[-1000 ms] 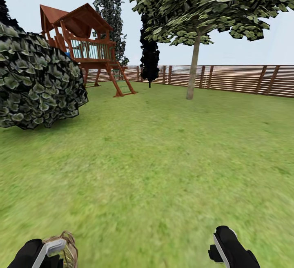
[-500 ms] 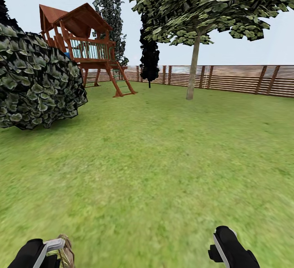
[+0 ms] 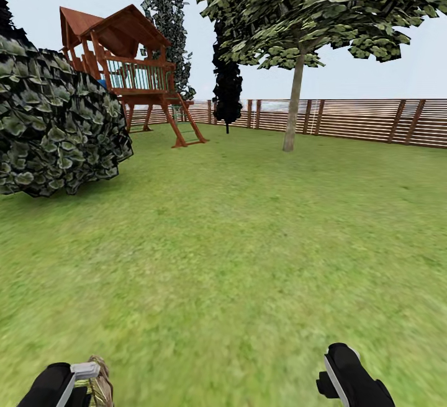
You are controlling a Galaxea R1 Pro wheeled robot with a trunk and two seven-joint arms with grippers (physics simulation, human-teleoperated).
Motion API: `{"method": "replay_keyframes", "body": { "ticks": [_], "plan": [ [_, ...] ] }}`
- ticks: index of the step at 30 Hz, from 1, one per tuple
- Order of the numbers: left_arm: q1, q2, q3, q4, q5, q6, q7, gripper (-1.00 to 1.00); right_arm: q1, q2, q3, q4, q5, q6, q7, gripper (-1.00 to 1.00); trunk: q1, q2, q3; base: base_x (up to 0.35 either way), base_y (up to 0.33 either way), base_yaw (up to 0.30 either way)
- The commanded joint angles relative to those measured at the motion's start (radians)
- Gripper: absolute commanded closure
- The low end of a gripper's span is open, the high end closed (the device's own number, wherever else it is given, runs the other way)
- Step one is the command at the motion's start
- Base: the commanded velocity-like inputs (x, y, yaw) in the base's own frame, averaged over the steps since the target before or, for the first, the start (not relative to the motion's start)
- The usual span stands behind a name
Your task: Take the three Easter eggs out of the wicker basket on the lawn in the garden, then place them on the lawn next to a single tree (choose any tree) so that all three eggs are next to the same tree and none are left in the basket.
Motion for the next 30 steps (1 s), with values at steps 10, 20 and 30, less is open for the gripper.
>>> {"method": "replay_keyframes", "body": {
  "ticks": [10, 20, 30],
  "plan": [
    [-0.001, -0.003, -0.004, 0.004, -0.049, -0.002, -0.005, -1.0, -0.001, 0.001, 0.0, -0.001, 0.005, 0.004, 0.002, -1.0, 0.0, -0.001, -0.001, 0.0, 0.0, 0.0],
    [-0.001, -0.004, -0.005, 0.004, -0.048, -0.002, -0.013, -1.0, -0.001, 0.001, 0.0, -0.001, 0.005, 0.004, 0.002, -1.0, 0.0, -0.001, -0.001, 0.0, 0.0, 0.0],
    [-0.001, -0.02, -0.005, 0.003, -0.046, -0.002, -0.015, -1.0, -0.001, 0.001, 0.0, 0.0, 0.005, 0.004, 0.002, -1.0, 0.008, -0.015, -0.007, 0.0, 0.0, 0.0]
  ]
}}
